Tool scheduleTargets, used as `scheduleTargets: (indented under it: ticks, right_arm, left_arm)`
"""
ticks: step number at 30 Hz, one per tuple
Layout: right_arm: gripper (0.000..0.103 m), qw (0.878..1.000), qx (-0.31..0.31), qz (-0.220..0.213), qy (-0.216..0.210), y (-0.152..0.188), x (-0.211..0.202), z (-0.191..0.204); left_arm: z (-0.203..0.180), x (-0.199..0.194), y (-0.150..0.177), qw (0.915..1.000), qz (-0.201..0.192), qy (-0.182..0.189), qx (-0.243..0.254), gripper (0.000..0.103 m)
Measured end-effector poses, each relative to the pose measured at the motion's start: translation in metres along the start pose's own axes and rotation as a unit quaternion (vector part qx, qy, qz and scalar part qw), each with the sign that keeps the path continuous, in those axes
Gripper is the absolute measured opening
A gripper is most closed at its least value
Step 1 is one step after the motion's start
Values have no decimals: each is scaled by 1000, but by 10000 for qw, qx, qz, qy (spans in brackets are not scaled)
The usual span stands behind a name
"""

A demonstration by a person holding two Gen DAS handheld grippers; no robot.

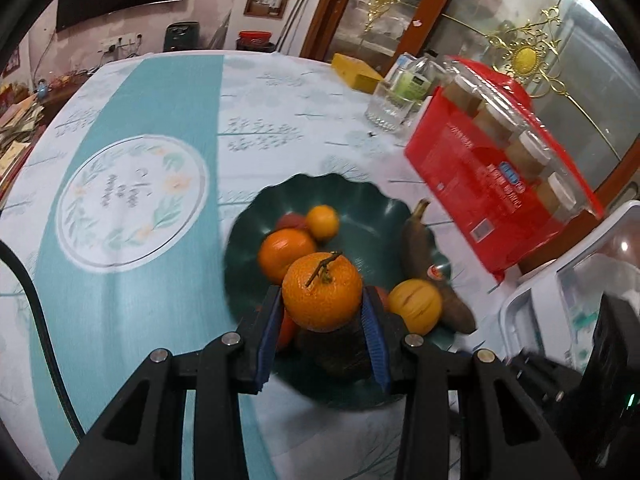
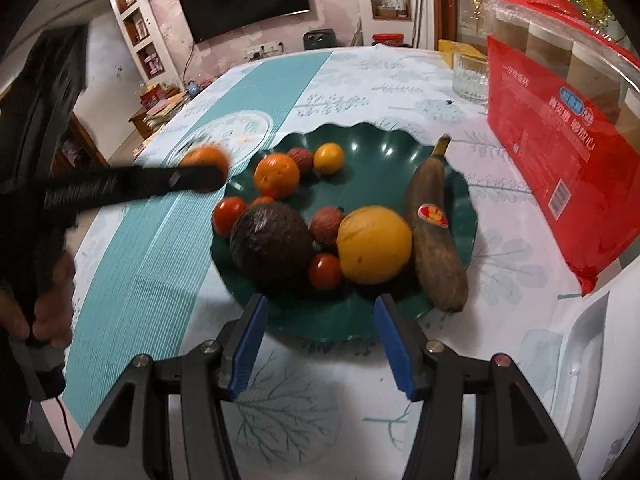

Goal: Organize fruits

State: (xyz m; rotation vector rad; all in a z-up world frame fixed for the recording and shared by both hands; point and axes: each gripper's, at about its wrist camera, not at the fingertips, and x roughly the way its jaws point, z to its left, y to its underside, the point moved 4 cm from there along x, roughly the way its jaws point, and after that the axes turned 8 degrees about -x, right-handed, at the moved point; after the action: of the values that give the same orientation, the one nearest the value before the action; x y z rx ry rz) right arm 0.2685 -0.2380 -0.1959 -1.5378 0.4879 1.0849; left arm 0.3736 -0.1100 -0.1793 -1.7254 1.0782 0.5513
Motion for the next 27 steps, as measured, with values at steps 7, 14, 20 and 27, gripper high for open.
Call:
scheduleTargets:
  ticks: [7, 14, 20, 27]
  right_arm:
    - [56, 9997, -34, 42, -229, 9, -5, 4]
    - [59, 9998, 10, -97, -188, 12, -23, 3]
    - [71, 9997, 161, -138, -130, 21, -44, 11]
    - [85, 9997, 202, -100, 43, 49, -79, 46]
  left_arm:
    - [-14, 1, 1, 9998, 41, -195, -61, 41]
    - [4, -24, 15, 9939, 165, -1045, -297, 70]
    - [13, -67, 48, 9915, 186, -1235, -359, 70]
    - [6, -138, 96, 9877, -202, -1550, -86, 86]
